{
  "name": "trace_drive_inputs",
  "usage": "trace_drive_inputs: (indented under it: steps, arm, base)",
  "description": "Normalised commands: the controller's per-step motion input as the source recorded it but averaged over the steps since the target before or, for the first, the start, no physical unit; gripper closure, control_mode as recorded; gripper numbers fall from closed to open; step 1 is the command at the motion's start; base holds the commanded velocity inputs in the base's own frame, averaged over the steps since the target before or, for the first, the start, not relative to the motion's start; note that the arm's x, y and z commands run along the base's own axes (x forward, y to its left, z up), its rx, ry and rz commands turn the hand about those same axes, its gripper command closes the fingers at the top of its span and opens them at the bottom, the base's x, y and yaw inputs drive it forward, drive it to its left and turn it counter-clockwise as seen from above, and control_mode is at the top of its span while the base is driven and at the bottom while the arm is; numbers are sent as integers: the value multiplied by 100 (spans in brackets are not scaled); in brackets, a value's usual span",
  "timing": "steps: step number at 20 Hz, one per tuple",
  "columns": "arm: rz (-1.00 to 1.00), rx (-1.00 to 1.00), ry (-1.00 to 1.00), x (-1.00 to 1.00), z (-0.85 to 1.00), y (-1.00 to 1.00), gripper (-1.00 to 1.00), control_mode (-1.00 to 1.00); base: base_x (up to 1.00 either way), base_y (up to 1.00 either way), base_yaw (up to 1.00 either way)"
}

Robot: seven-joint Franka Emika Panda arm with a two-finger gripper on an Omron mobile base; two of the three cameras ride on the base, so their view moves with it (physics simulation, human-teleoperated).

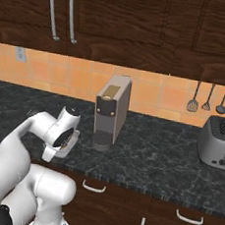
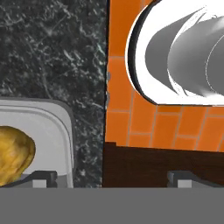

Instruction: Take the meat container that has the shrimp and place it on the second highest rack of the freezer. Then take the vegetable container that has the squashs and place it on the highest rack of the freezer.

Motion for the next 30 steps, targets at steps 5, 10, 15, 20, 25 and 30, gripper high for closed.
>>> trace_drive_inputs:
  steps: [5,10,15,20,25,30]
  arm:
    - [5,6,-1,0,-22,-9,-100,-100]
    - [3,4,-2,6,-41,0,-100,-100]
    - [-5,0,-9,1,-26,0,-100,-100]
    - [-6,0,-7,6,-28,9,-100,-100]
    - [-1,0,-2,0,-55,36,-100,-100]
    - [0,1,-6,-26,-70,12,100,-100]
  base:
    - [0,0,0]
    - [0,0,0]
    - [0,0,0]
    - [0,0,0]
    - [0,0,0]
    - [0,0,0]
